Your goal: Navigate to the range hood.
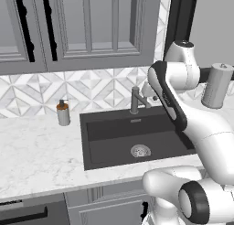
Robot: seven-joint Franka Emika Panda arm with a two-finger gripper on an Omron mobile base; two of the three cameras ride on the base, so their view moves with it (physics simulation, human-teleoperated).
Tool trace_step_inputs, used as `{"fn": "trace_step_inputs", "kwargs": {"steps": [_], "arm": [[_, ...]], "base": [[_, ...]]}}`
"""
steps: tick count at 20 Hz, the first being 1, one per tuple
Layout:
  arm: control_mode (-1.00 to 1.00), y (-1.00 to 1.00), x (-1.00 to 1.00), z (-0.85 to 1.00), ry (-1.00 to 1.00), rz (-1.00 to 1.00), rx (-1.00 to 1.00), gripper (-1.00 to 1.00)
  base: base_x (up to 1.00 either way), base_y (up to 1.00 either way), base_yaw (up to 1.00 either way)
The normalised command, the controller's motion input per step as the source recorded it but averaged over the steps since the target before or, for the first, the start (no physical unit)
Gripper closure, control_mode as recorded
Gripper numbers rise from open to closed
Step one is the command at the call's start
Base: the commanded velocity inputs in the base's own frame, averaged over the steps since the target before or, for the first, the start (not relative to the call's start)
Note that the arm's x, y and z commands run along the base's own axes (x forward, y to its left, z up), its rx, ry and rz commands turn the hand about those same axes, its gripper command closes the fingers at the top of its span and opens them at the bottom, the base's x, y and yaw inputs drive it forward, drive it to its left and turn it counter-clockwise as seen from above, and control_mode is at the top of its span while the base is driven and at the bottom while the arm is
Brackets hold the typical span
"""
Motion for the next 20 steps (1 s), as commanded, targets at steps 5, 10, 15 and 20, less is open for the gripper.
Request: {"fn": "trace_step_inputs", "kwargs": {"steps": [5, 10, 15, 20], "arm": [[1.0, 0.0, 0.0, 0.0, 0.0, 0.0, 0.0, -1.0], [1.0, 0.0, 0.0, 0.0, 0.0, 0.0, 0.0, -1.0], [1.0, 0.0, 0.0, 0.0, 0.0, 0.0, 0.0, -1.0], [1.0, 0.0, 0.0, 0.0, 0.0, 0.0, 0.0, -1.0]], "base": [[-0.01, 0.0, 0.0], [-0.77, 0.0, 0.0], [-0.28, 0.0, 0.0], [-0.13, 0.08, 0.16]]}}
